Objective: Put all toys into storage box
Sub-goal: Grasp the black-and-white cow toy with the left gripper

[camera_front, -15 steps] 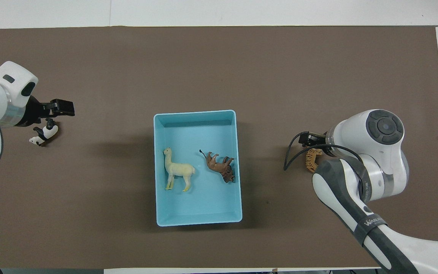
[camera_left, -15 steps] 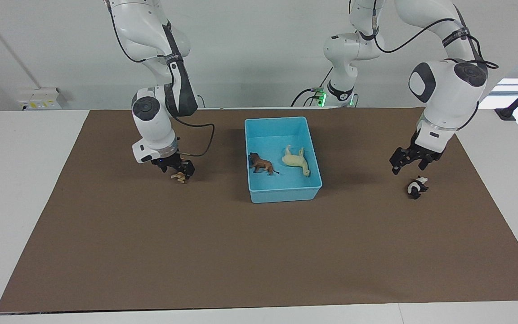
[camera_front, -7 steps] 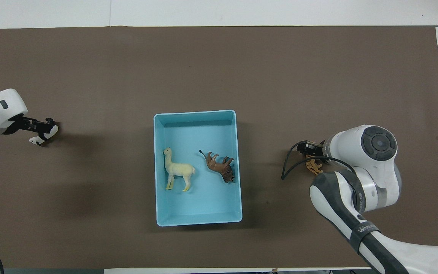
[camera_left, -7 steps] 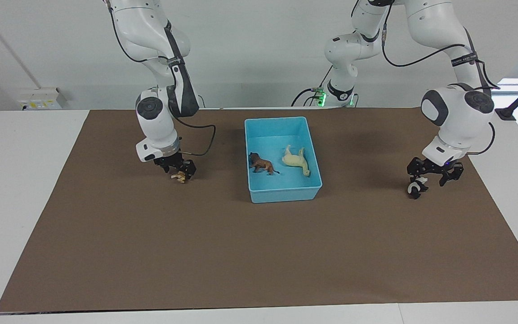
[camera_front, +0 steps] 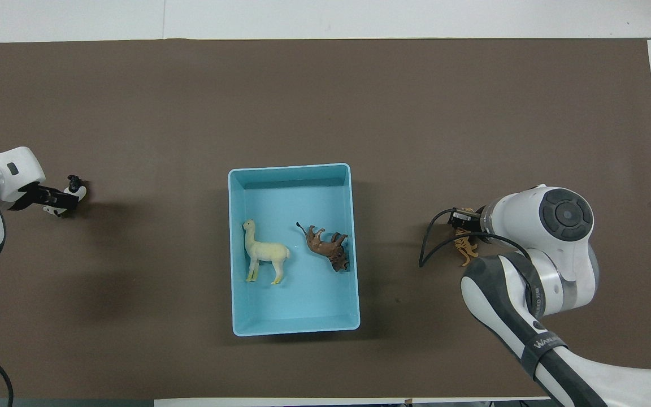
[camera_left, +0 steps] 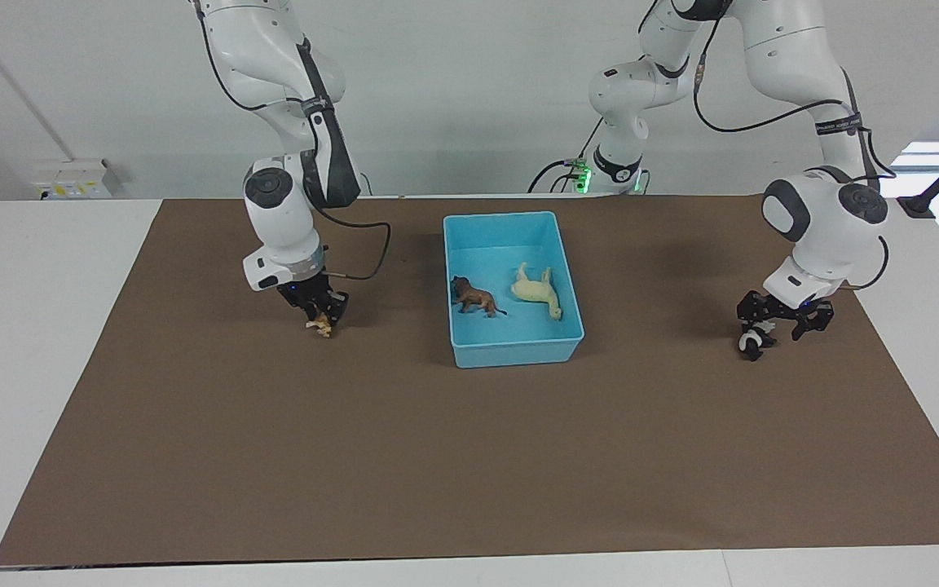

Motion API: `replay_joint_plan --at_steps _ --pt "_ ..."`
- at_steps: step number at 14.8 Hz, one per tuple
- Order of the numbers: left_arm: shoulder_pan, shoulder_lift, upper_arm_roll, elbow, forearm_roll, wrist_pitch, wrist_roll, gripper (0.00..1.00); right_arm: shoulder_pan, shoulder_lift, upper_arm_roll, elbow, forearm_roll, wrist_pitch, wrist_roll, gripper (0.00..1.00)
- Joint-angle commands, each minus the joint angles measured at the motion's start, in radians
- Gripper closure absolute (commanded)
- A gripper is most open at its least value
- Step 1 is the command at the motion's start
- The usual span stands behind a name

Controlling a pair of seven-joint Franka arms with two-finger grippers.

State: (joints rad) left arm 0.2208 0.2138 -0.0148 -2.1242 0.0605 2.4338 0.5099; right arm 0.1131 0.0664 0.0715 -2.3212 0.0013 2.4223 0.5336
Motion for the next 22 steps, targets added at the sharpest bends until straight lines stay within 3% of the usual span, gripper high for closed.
replay_joint_plan --at_steps 1,4,7,8,9,10,11,13,15,17,20,22 --pt "0.014 -0.013 -0.011 -0.054 0.019 0.033 0.006 0.00 -0.018 0.041 0.007 0.156 0.013 -0.142 -0.023 1.00" --pt "0.014 -0.007 -0.011 -0.056 0.019 0.037 0.004 0.01 -0.016 0.062 0.007 0.278 0.022 -0.264 -0.011 1.00" --pt "0.017 -0.008 -0.010 -0.066 0.019 0.037 0.004 0.20 -0.016 0.056 0.007 0.254 0.026 -0.275 -0.023 0.98" --pt "0.017 -0.008 -0.010 -0.068 0.019 0.037 0.004 0.26 -0.018 0.043 0.007 0.214 0.026 -0.266 -0.050 0.55" --pt "0.017 -0.008 -0.010 -0.069 0.019 0.037 0.004 0.30 -0.023 0.024 0.005 0.172 0.026 -0.256 -0.090 0.27" --pt "0.017 -0.008 -0.010 -0.069 0.019 0.037 0.002 0.41 -0.027 0.010 0.005 0.130 0.026 -0.221 -0.113 0.10" --pt "0.017 -0.008 -0.010 -0.071 0.019 0.036 -0.004 0.54 -0.032 -0.002 0.005 0.087 0.026 -0.174 -0.118 0.02" --pt "0.017 -0.008 -0.010 -0.072 0.019 0.033 -0.014 0.82 -0.030 -0.014 0.007 0.028 0.026 -0.111 -0.118 0.00" --pt "0.005 -0.008 -0.011 -0.057 0.019 0.022 -0.065 0.98 -0.030 -0.014 0.007 -0.004 0.026 -0.101 -0.121 0.00" --pt "-0.011 -0.007 -0.017 -0.008 0.016 -0.040 -0.164 1.00 -0.027 -0.019 0.007 -0.039 0.026 -0.037 -0.119 0.00" --pt "-0.139 -0.020 -0.024 0.168 0.002 -0.301 -0.402 1.00 -0.021 -0.020 0.008 -0.066 0.026 -0.008 -0.119 0.00" --pt "-0.240 -0.043 -0.025 0.252 -0.005 -0.462 -0.567 1.00 -0.023 -0.023 0.008 -0.116 0.026 0.075 -0.119 0.00"
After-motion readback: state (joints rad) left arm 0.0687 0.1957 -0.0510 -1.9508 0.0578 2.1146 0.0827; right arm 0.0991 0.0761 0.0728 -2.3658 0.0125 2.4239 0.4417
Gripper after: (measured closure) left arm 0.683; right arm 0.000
